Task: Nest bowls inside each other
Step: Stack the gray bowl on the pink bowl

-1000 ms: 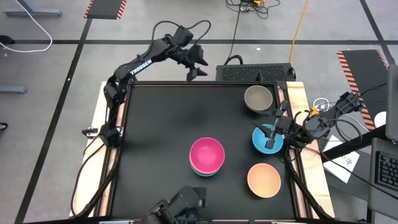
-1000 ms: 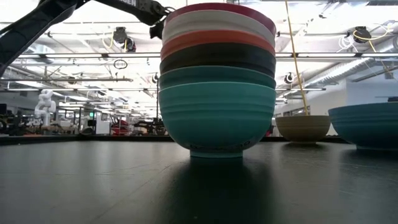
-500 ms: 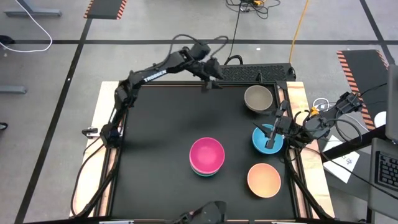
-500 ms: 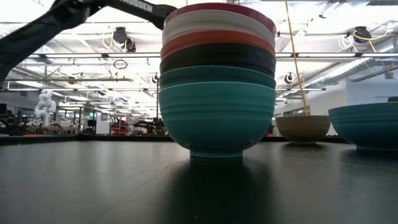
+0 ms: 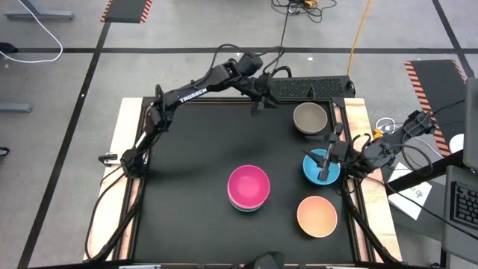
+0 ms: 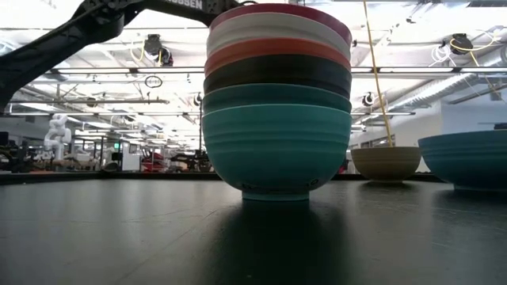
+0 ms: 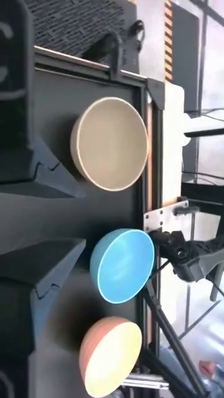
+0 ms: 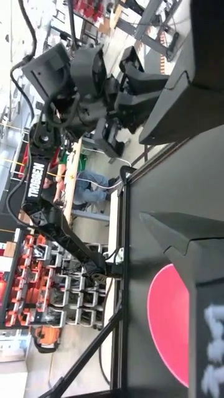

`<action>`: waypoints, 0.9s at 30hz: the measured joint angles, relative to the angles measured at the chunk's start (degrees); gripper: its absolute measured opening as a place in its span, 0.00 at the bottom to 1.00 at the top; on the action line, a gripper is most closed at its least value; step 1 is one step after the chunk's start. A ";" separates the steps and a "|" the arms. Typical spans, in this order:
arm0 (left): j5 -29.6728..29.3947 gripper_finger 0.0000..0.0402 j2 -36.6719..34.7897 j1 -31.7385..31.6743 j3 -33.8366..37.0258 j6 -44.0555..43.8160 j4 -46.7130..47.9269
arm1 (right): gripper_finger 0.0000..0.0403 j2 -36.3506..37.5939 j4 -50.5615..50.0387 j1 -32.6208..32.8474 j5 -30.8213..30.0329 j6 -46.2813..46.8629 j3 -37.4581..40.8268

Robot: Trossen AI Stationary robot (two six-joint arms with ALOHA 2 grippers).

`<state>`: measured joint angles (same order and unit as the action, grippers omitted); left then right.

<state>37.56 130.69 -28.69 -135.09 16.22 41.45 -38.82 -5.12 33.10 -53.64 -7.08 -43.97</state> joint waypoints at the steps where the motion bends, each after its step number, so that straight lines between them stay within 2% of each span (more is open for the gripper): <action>1: 0.02 0.29 0.00 -0.25 0.00 -0.38 0.02 | 0.44 -0.27 -0.04 -0.01 -0.06 0.72 0.00; 4: 0.19 0.31 -1.93 -2.08 0.20 -2.48 1.08 | 0.44 -0.94 -0.31 -1.02 -0.06 1.80 0.00; 8: 3.35 0.41 -6.95 -5.35 0.08 -2.59 3.09 | 0.44 -0.85 -0.72 -3.39 -0.05 2.37 0.00; 14: 8.00 0.59 -14.68 -6.95 0.08 2.02 12.85 | 0.44 0.27 -3.73 -13.71 0.73 3.32 0.00; 18: 7.67 0.66 -19.40 -5.56 0.07 6.11 20.12 | 0.44 0.28 -7.65 -24.06 9.56 6.22 0.00; 20: 6.55 0.68 -20.75 -3.91 0.07 7.65 22.92 | 0.44 -0.17 -10.64 -29.51 11.88 7.91 -0.01; 22: 5.15 0.68 -22.06 -2.64 0.09 9.02 26.10 | 0.44 -0.74 -15.22 -35.16 12.75 9.81 -0.07; 27: 2.62 0.67 -24.38 0.06 0.09 10.37 30.34 | 0.44 -4.14 -24.38 -49.21 25.61 14.91 -1.49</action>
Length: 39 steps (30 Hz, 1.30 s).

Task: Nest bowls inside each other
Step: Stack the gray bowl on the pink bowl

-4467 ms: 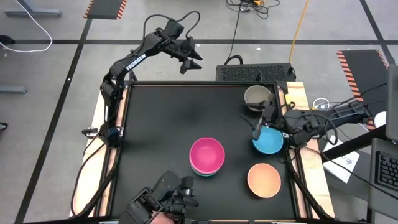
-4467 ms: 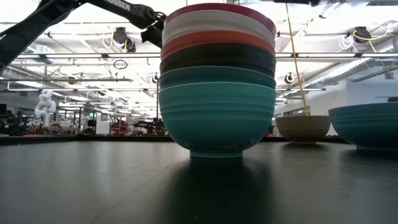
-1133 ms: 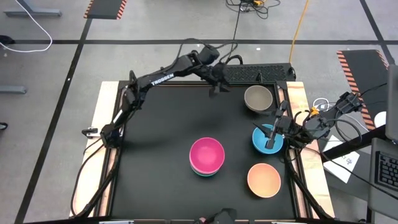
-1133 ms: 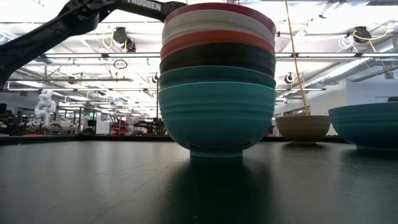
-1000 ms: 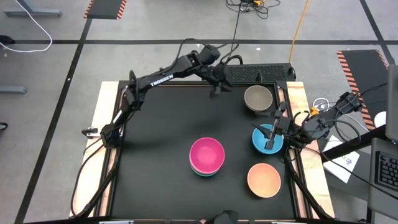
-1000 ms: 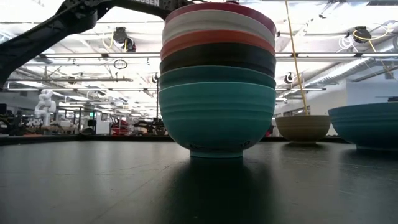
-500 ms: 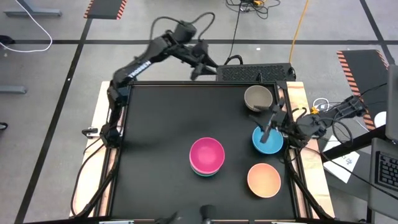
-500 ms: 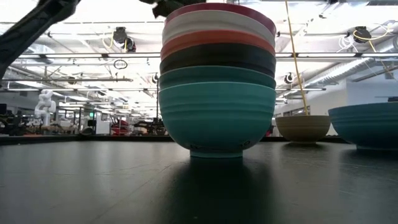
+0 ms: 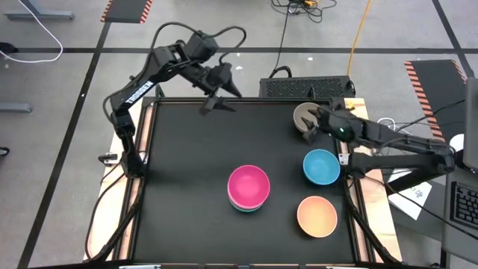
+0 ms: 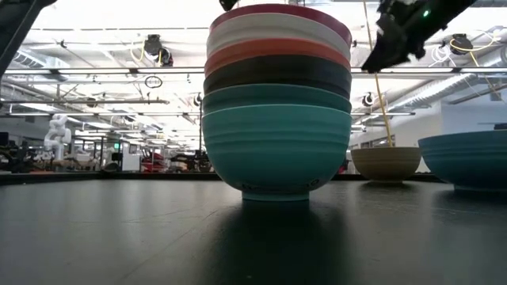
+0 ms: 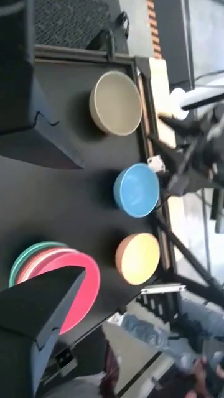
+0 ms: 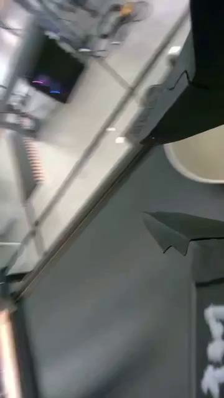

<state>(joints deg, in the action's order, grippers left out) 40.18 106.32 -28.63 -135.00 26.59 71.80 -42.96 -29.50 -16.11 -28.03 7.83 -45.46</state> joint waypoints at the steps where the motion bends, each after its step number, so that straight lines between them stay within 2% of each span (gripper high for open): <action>1: -0.12 0.66 -0.20 0.29 0.00 0.48 0.76 | 0.44 -0.97 -0.37 -1.99 1.08 0.08 -0.23; 7: -0.04 0.65 -0.30 1.04 0.00 1.86 4.09 | 0.44 -7.45 -1.03 -10.95 13.31 -1.72 -3.39; 14: 1.59 0.66 -1.10 1.86 0.13 2.93 4.62 | 0.44 -14.85 -6.10 -19.71 22.16 -2.63 -8.61; 19: 1.09 0.66 -4.43 2.53 0.00 3.14 4.58 | 0.44 -18.20 -12.35 -24.63 21.88 -1.37 -10.20; 23: 0.80 0.65 -6.94 2.61 0.02 2.92 4.98 | 0.44 -19.13 -13.21 -26.51 22.42 -1.39 -10.20; 31: 0.51 0.66 -9.83 2.74 0.00 2.66 4.77 | 0.44 -21.62 -15.59 -27.69 33.41 0.19 -10.20; 36: 0.28 0.64 -9.94 2.94 0.02 1.79 4.89 | 0.44 -26.08 -21.12 -28.36 29.57 0.28 -10.18; 39: 0.28 0.64 -9.94 2.96 0.02 1.79 4.89 | 0.44 -28.03 -20.83 -28.26 30.26 0.00 -10.20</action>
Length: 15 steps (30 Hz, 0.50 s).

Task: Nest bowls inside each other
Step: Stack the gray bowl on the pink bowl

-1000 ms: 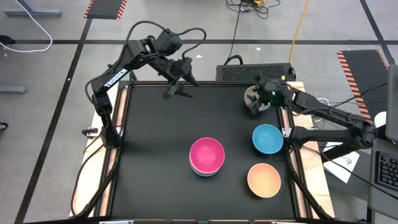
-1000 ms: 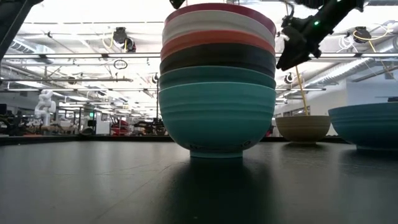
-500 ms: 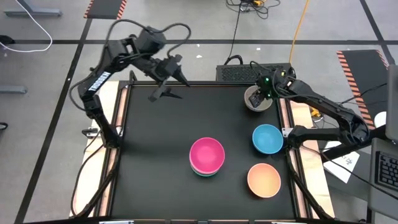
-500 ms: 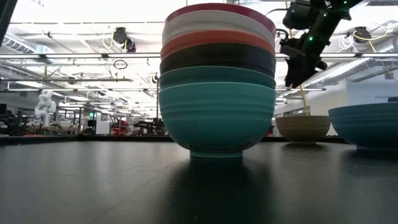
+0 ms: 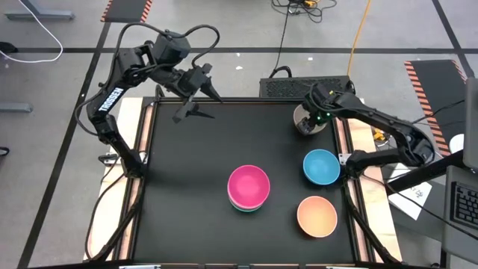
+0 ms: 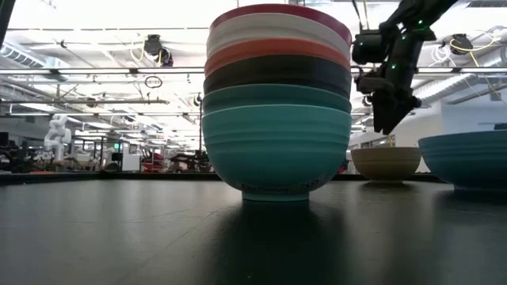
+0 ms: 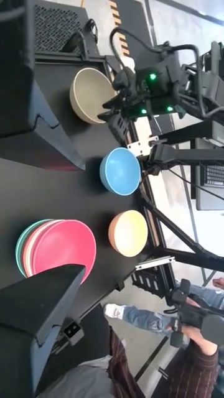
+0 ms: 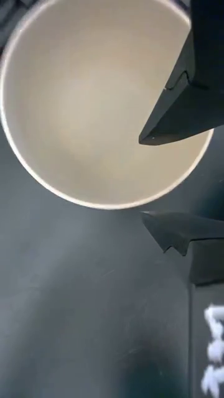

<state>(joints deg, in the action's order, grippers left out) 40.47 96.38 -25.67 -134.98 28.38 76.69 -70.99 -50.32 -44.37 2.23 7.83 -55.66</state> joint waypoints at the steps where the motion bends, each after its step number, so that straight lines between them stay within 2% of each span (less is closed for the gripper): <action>1: 0.00 0.65 0.00 -0.02 0.00 0.00 0.00 | 0.44 -0.47 0.02 0.14 0.82 -0.39 0.00; 5: -0.03 0.65 0.00 -0.02 0.00 -0.02 0.03 | 0.44 -0.85 0.79 0.20 1.25 -0.84 0.00; 15: -0.07 0.65 0.00 -0.02 0.00 0.22 0.18 | 0.44 -0.85 -1.78 0.18 6.83 0.16 0.00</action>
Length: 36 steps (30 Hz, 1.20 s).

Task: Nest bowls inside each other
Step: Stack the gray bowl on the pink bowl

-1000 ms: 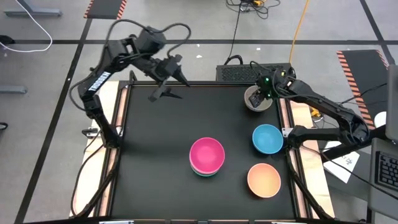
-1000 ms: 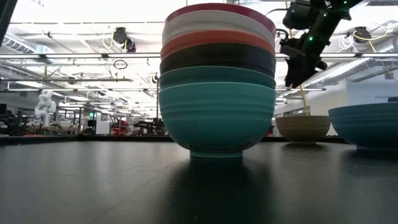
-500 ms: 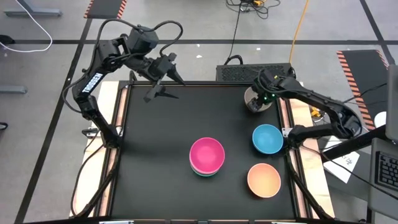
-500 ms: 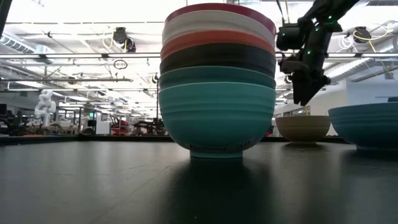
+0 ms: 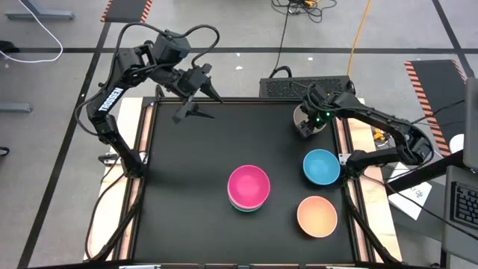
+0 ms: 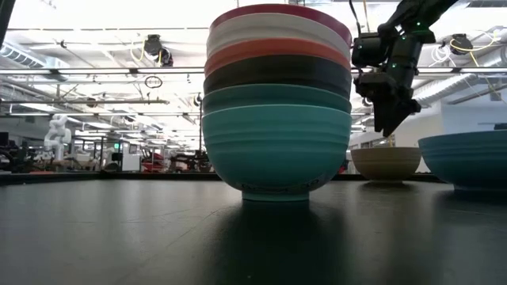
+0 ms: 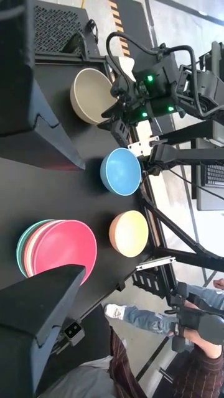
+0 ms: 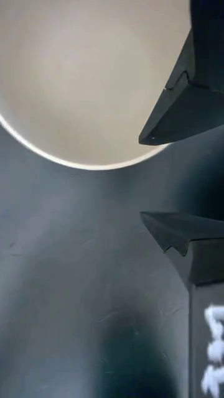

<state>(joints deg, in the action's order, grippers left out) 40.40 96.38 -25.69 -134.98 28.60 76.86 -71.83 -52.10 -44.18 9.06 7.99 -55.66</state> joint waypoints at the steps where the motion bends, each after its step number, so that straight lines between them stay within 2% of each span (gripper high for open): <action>1: 0.00 0.65 0.00 0.00 0.00 0.00 -0.06 | 0.44 0.00 -0.42 0.01 -0.03 0.20 0.00; 8: -0.02 0.66 0.00 0.00 0.00 -0.03 -0.24 | 0.44 -2.75 -0.99 0.02 -0.23 0.75 0.00; 19: -0.02 0.64 0.00 0.00 0.00 1.16 0.66 | 0.42 -13.04 -0.91 -0.37 -6.25 -0.83 0.02; 23: -0.04 0.64 0.00 0.00 0.00 1.29 0.92 | 0.32 -13.33 -0.31 -0.44 -6.08 -3.43 0.02; 28: -0.02 0.64 0.00 0.00 0.00 1.27 0.94 | 0.05 -13.27 1.42 -0.26 -6.40 -5.84 -0.04; 33: -0.02 0.64 0.00 0.00 0.02 1.26 1.49 | 0.01 -12.84 3.27 1.49 -9.76 -6.44 -0.08; 36: -0.02 0.64 0.00 0.00 0.02 1.25 1.78 | 0.01 -12.66 3.31 2.84 -9.33 -6.46 -1.32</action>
<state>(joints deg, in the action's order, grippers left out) 40.38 96.38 -25.69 -134.96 29.85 78.64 -84.49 -48.79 -41.35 -0.27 1.53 -56.98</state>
